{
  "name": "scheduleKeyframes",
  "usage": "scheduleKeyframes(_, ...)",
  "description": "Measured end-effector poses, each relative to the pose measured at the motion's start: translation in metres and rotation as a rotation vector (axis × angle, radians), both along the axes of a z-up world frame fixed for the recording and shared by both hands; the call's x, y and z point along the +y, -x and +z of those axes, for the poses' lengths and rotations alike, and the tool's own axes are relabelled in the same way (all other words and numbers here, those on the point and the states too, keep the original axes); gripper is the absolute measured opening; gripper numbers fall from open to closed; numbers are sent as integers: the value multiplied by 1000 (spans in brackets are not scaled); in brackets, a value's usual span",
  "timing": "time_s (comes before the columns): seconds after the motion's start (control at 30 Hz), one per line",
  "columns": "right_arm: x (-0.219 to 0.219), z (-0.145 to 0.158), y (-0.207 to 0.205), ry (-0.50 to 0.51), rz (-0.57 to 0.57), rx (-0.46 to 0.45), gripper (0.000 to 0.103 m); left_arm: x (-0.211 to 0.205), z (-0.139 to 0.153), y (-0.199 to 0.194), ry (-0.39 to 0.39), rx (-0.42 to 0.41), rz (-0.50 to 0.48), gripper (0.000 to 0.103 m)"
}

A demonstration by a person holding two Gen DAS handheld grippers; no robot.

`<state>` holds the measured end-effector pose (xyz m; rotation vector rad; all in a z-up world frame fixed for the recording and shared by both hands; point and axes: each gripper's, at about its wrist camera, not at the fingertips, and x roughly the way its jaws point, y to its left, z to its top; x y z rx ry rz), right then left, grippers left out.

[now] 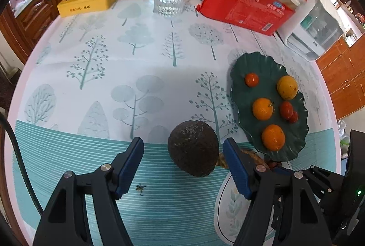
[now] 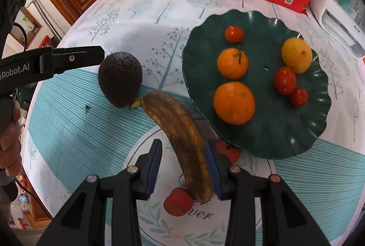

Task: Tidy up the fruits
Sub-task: 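Move both tools back toward the avocado and banana on the white plate, then grasp the avocado with the left tool while the right tool grasps the brown banana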

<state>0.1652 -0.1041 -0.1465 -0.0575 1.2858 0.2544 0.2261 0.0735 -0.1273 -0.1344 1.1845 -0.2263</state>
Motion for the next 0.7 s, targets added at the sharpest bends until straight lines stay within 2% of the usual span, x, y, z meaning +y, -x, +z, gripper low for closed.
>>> scheduleKeyframes(0.5,11,-12,-3,89,120,-29,39,-13,-25,-13,9,55,4,71)
scheduleKeyframes(0.7,25,-22,-7,162,190,-22,39,-11,-35,-16,26,73,27,71)
